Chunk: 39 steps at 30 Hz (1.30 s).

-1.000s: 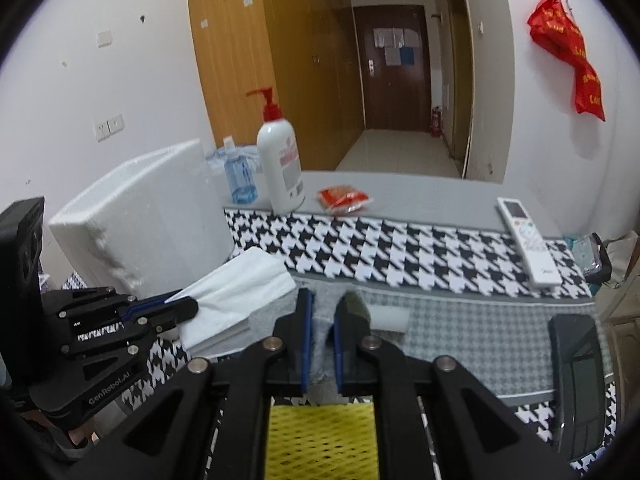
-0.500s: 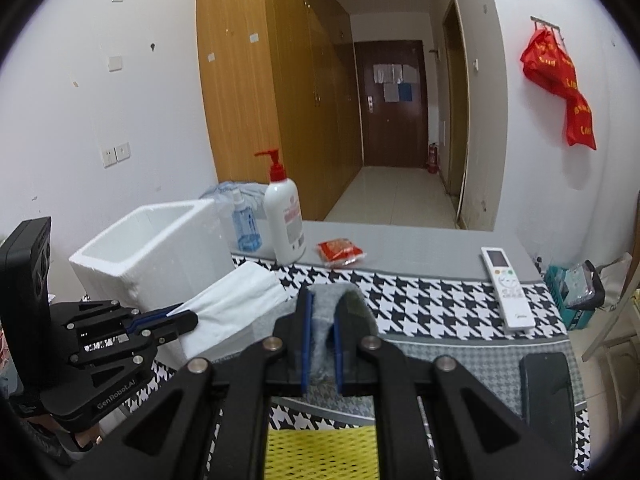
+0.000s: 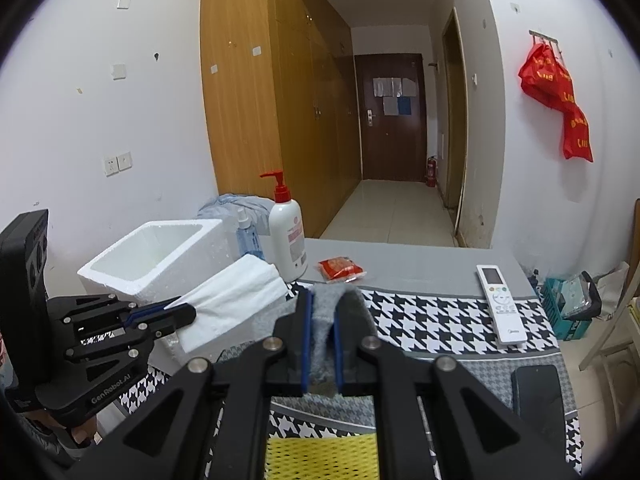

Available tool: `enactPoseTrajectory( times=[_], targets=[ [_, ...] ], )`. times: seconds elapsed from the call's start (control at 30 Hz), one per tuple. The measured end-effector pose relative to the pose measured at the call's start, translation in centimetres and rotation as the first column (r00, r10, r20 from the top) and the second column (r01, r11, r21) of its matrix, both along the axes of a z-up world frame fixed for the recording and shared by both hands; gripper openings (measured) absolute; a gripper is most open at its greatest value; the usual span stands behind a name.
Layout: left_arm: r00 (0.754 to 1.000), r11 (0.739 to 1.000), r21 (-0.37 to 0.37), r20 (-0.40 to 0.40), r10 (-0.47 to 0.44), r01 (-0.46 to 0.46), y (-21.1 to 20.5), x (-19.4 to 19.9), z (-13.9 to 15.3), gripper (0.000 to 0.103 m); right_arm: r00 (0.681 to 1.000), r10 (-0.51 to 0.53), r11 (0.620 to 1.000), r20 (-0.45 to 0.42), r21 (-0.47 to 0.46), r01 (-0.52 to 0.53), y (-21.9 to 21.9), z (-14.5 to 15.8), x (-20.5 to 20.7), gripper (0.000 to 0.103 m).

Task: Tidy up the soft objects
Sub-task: 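Lift the paper towels with the left tool while the right tool carries the sock toward the foam box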

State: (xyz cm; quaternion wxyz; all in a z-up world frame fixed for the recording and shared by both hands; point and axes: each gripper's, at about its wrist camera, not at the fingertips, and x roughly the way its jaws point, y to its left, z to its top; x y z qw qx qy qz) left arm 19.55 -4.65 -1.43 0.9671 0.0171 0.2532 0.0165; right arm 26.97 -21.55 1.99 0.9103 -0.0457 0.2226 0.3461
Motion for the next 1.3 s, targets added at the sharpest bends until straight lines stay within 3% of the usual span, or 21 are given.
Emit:
enactPoseTrajectory(
  times=[0.7,1.3],
  targets=[
    [0.995,0.999,0.019,0.095,0.042,-0.044,1.8,-0.9,4.6,0.005,0.998,-0.013,1.000,0.060,-0.014,0.013,1.7,2.6,-0.6,0.012],
    [0.975,0.988,0.016,0.165,0.147,-0.152,6.1,-3.2,7.5,0.005,0.991,0.062,0.998,0.122,0.019,-0.064,5.5,5.5,-1.7,0.012]
  ],
)
